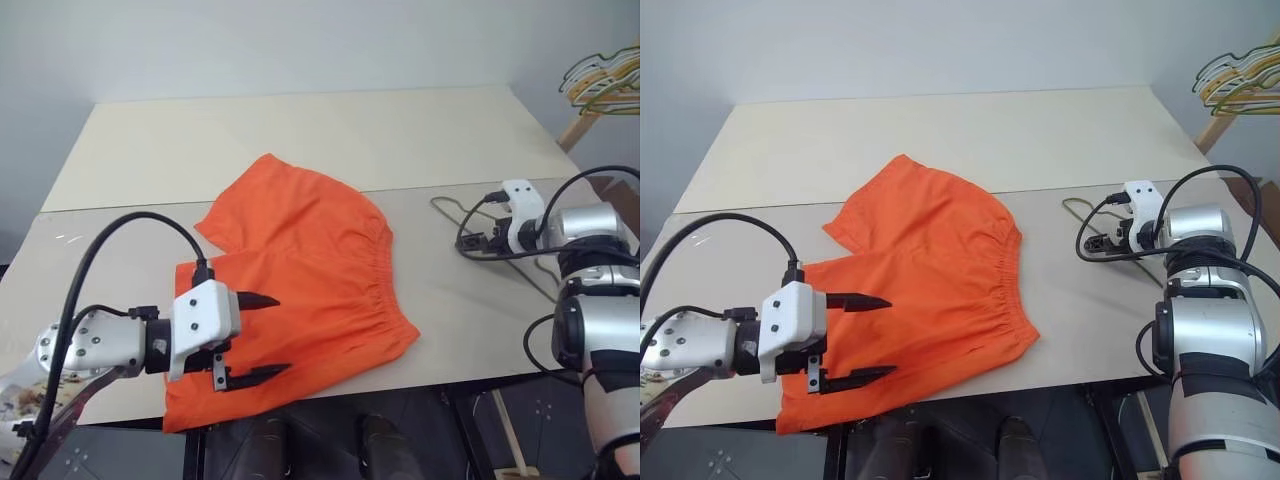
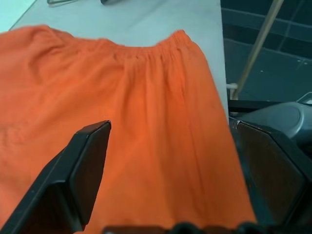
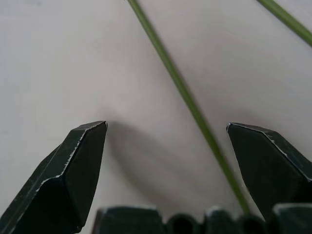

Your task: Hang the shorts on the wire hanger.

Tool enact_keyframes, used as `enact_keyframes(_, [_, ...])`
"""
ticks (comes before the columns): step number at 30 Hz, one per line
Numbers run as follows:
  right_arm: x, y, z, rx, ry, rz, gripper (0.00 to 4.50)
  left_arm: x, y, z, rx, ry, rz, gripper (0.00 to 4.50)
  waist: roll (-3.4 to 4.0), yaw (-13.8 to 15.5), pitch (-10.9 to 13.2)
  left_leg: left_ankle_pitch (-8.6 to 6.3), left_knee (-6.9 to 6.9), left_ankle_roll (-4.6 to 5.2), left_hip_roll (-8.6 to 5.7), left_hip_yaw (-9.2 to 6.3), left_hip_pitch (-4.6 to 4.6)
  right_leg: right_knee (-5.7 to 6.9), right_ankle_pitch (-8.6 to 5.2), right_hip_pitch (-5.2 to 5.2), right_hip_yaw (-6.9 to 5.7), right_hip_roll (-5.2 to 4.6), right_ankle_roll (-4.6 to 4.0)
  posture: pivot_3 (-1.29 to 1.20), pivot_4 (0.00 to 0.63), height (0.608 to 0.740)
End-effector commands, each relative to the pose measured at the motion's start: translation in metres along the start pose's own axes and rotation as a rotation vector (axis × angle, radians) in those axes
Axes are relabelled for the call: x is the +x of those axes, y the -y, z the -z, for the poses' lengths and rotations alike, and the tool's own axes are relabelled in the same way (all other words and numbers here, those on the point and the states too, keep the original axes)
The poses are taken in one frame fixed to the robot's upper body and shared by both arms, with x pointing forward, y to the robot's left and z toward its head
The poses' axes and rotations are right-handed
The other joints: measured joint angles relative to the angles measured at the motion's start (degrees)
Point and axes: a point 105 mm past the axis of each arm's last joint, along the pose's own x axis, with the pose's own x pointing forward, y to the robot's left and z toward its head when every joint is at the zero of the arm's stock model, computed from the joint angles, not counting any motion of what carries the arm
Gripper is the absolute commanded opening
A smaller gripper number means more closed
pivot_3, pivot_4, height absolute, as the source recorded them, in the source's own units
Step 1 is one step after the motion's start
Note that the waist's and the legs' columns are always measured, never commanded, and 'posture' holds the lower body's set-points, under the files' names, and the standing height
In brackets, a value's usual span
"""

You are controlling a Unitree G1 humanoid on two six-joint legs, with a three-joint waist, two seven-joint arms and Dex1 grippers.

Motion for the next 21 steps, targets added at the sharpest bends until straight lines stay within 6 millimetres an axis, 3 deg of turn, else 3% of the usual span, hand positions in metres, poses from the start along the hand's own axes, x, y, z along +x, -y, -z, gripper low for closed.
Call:
enact_keyframes(1, [0.01,-0.012,0.012,-0.161,-0.091,-0.047,4.5,-0.002,0.003,-0.005,0.084,-0.021,-0.022,4.47,0.0,0.0,0.0,0.0,0.0,0.0,0.0,0.01,0.05,0.02,0.0,0.03,0.0,0.01,0.0,0.15,0.18,0.74])
enact_keyframes(3, [0.011,-0.016,0.016,-0.173,-0.112,-0.072,4.5,-0.002,0.003,-0.003,0.083,-0.027,-0.025,4.47,-0.01,0.0,0.0,0.02,0.0,-0.04,0.01,0.0,0.21,0.13,0.01,0.12,0.0,0.04,-0.02,0.15,0.177,0.74])
enact_keyframes(6, [0.013,-0.014,0.019,-0.207,-0.134,-0.058,3.9,-0.001,0.005,0.001,0.097,-0.047,-0.032,4.5,-0.02,0.1,0.0,0.08,0.0,-0.13,0.06,-0.02,0.41,0.24,0.04,0.25,0.0,0.1,-0.08,0.16,0.172,0.74])
enact_keyframes(17, [0.019,-0.009,0.03,-0.256,-0.181,-0.022,0.04,-0.001,0.001,0.005,0.117,-0.056,-0.08,4.5,-0.47,0.3,-0.3,0.18,0.0,-0.28,0.09,-0.16,1.02,0.26,0.08,0.88,-0.1,0.15,-0.15,0.16,0.137,0.74])
enact_keyframes(21, [0.02,-0.009,0.022,-0.265,-0.135,0.004,0.04,0.002,-0.006,0.004,0.138,-0.04,-0.108,4.5,-0.62,0.3,-0.8,0.19,-0.01,-0.31,0.1,-0.17,1.01,0.25,0.09,0.88,-0.1,0.15,-0.15,0.16,0.099,0.74])
